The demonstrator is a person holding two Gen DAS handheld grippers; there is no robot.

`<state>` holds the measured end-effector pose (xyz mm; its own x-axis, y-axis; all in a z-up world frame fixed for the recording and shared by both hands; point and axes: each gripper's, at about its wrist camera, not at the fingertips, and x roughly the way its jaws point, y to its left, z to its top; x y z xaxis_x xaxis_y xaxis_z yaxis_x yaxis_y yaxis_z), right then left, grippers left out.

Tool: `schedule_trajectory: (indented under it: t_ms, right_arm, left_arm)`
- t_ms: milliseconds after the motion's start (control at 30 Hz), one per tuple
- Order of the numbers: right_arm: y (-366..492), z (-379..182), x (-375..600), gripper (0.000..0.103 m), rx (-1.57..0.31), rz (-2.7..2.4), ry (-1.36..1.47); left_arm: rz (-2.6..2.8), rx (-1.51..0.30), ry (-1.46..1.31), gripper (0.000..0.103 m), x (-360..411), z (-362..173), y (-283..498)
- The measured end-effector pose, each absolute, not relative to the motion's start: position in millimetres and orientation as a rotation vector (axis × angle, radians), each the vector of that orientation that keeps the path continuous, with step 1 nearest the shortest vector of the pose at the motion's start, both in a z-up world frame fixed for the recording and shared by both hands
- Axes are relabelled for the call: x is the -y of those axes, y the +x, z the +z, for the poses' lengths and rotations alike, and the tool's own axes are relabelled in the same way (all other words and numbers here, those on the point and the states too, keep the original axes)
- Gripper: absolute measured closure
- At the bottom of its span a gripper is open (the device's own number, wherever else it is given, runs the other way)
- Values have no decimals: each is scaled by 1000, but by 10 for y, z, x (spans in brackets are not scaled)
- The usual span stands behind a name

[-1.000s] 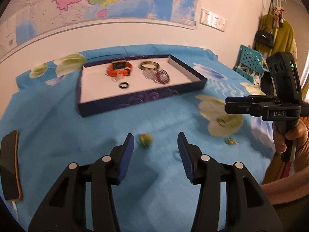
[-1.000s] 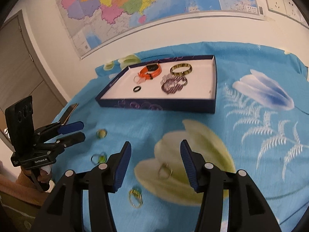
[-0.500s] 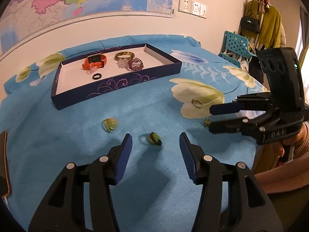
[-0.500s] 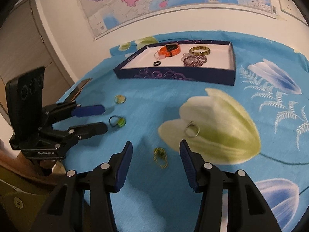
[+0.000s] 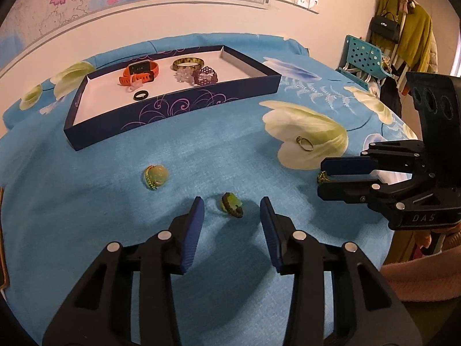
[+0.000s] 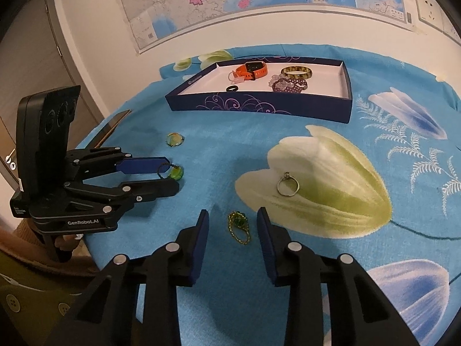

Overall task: Organize jewelry
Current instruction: 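Grasp the green stone ring with the left tool while the right tool grasps the gold chain earring, then carry the green ring with the left tool while the right tool carries the gold earring over the box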

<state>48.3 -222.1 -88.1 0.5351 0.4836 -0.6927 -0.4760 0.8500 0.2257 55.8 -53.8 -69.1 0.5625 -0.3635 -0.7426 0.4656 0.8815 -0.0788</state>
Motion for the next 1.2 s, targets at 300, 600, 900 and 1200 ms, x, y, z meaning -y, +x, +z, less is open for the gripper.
schedule_trajectory:
  t_ms: [300,600,900,1200]
  right_arm:
    - [480,-894,2211,84,-817,552,-22]
    - [516,-888,2215,93,-816,550,-10]
    - [576,-798,2225,93,-795,566,39]
    - [670,-676,2195,93,-758,587,67]
  left_arm:
    - [-459,-843,115,83,527,-693,600]
    - [-449,-844,101,87,511,-690,614]
    - [-455,-827,69,87,442,-625,606]
    - [-437,-783,62,87,371,-457,615]
